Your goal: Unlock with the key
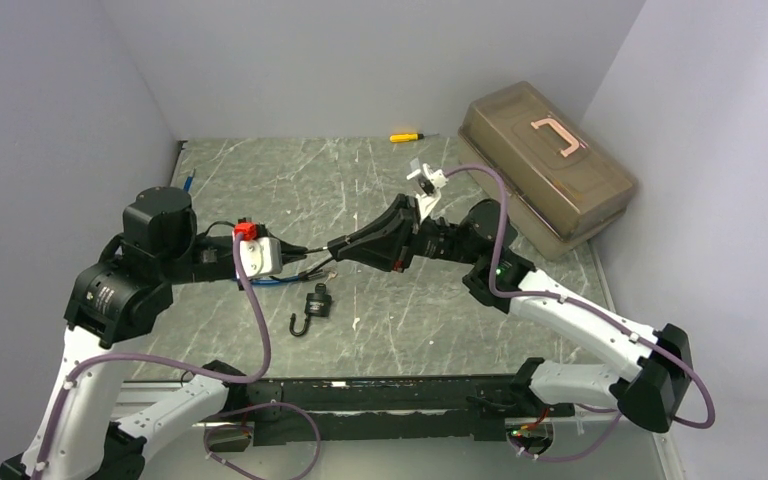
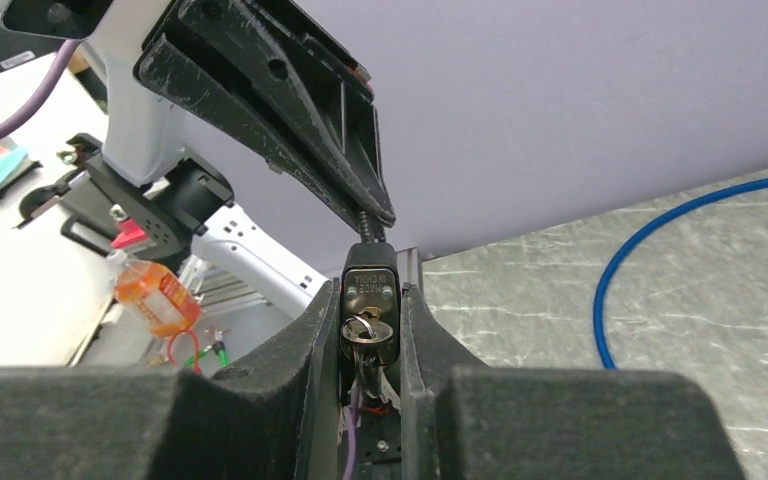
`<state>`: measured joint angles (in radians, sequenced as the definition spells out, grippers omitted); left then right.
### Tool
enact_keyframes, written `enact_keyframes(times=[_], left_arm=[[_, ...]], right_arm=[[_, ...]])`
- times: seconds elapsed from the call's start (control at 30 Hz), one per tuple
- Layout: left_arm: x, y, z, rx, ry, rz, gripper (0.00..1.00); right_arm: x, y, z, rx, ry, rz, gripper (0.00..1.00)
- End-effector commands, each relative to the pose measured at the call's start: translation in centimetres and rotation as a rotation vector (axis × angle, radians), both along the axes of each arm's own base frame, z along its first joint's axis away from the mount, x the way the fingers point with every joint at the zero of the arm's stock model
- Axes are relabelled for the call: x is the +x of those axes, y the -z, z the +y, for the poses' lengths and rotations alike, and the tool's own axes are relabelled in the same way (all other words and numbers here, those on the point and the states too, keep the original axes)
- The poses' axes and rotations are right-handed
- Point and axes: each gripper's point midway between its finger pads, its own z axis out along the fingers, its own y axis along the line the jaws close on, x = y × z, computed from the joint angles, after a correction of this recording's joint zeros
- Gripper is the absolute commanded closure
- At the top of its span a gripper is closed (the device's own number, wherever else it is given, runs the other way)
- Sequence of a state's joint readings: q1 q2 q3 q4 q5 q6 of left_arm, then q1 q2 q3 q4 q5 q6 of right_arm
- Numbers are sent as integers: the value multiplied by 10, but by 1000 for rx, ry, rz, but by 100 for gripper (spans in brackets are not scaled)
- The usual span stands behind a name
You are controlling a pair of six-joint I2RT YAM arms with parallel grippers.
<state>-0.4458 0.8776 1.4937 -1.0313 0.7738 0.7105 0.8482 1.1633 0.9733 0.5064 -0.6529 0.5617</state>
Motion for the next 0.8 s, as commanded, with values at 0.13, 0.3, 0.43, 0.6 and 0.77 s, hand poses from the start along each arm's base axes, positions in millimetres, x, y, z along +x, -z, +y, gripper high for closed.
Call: enact_keyframes(times=[0.13, 0.3, 0.43, 0.6, 0.77], left_arm=[[-28, -23, 18, -45, -39, -66, 1], [-34, -72, 10, -90, 82, -348, 1], [-28, -77, 10, -41, 125, -617, 0], [-16, -52, 3, 61, 154, -694, 1], [2, -37, -6, 104, 85, -717, 1]], right_arm=[[16, -68, -46, 176, 216, -129, 100], [12, -66, -22, 184, 133, -92, 100], [10, -71, -11, 187, 103, -87, 100], [8, -80, 0, 201, 91, -83, 100], [8, -88, 11, 219, 82, -89, 100]])
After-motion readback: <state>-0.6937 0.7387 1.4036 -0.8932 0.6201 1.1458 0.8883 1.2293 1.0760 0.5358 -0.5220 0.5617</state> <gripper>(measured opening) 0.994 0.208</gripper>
